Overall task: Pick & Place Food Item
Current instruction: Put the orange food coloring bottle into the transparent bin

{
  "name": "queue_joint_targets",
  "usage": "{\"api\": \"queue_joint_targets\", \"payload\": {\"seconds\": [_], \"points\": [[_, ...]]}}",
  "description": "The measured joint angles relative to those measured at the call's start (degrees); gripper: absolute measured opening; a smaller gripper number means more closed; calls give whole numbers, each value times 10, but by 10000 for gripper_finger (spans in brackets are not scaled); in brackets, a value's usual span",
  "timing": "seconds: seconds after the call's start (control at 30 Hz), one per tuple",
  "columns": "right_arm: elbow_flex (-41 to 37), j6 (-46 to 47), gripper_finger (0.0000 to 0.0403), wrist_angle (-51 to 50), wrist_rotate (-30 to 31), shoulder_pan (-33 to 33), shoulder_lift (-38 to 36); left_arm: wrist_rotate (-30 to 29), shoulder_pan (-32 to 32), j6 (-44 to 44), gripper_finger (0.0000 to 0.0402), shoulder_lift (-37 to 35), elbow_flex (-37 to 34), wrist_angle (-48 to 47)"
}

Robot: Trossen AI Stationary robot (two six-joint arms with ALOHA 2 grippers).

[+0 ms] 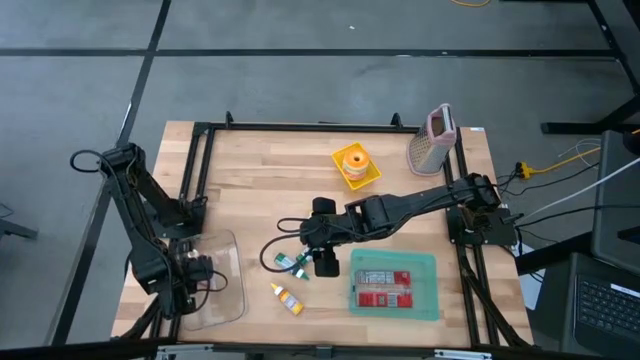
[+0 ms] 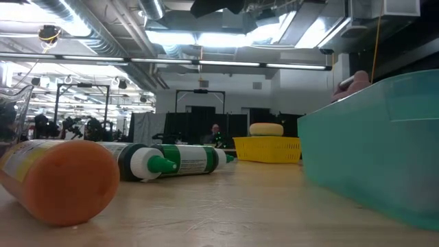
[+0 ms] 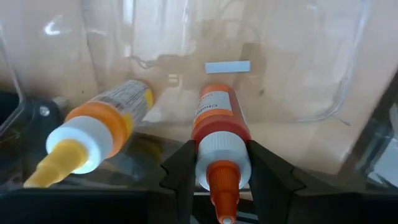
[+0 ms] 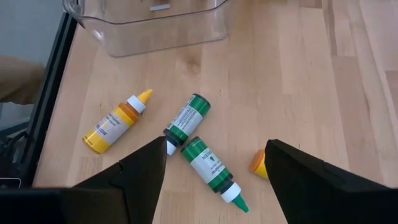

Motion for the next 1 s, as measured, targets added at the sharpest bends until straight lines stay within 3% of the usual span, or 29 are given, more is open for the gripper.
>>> {"api": "queue_joint_targets", "payload": {"seconds": [0.5,1.0], "points": [[0,0,268,1,0,0,0,-2,0,0,116,-2,-21,29],[0,0,268,1,0,0,0,-33,0,0,206,-13,-16,27]]}}
